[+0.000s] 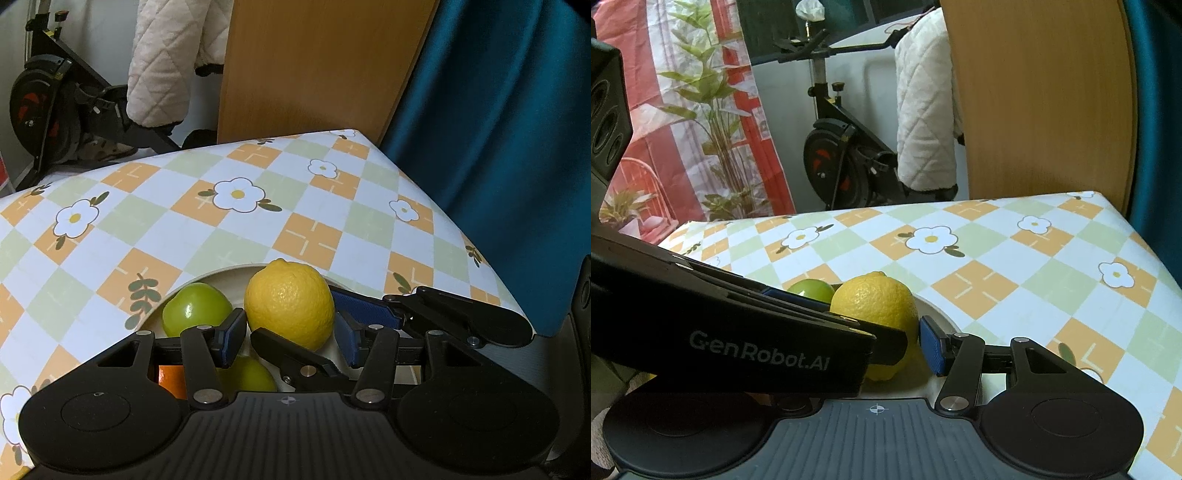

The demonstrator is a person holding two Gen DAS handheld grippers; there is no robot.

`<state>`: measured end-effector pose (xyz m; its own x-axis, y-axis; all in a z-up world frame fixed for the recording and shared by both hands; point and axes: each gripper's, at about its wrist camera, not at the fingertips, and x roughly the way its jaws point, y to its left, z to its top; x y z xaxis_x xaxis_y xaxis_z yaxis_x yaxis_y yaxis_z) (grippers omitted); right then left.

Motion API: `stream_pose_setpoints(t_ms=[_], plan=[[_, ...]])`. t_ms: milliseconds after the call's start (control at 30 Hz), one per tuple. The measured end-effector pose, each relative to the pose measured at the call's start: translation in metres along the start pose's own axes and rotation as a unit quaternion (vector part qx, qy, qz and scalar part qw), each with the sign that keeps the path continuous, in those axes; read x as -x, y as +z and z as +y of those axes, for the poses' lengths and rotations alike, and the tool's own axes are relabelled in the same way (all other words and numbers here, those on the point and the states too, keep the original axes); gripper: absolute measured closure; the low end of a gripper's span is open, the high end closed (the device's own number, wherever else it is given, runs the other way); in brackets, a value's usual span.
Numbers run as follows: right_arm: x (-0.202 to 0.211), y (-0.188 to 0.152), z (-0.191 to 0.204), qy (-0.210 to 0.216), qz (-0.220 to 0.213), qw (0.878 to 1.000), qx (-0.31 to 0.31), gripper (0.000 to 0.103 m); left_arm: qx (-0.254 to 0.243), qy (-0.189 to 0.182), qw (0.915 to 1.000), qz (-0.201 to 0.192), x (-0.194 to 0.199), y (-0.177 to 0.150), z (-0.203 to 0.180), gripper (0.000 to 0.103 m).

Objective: Organize fruits
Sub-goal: 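Lower the lemon onto the plate and open the left tool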

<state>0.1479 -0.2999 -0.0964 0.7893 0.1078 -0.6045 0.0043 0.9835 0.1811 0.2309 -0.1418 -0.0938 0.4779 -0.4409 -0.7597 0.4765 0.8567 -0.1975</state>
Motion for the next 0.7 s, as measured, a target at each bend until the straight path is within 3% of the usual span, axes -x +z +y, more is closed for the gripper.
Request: stream_pose_setpoints(t_ms=[300, 400, 700], plan=[[0.001, 0.003, 0.004, -0.011, 0.002, 1.0, 0.002, 0.053, -0.002, 0.0, 1.0, -0.006, 0.004, 0.001, -0.003, 0.047], [0.004, 0.003, 0.006, -0.011, 0.002, 1.0, 0.001, 0.047, -0.002, -0.004, 0.9999, -0.011, 0.011, 0.0, -0.003, 0.046], [0.026, 0.0, 0.023, -0.014, -0.003, 1.0, 0.01, 0.042, 0.008, -0.01, 0.9993, -0.034, 0.044, -0.006, 0.003, 0.046]])
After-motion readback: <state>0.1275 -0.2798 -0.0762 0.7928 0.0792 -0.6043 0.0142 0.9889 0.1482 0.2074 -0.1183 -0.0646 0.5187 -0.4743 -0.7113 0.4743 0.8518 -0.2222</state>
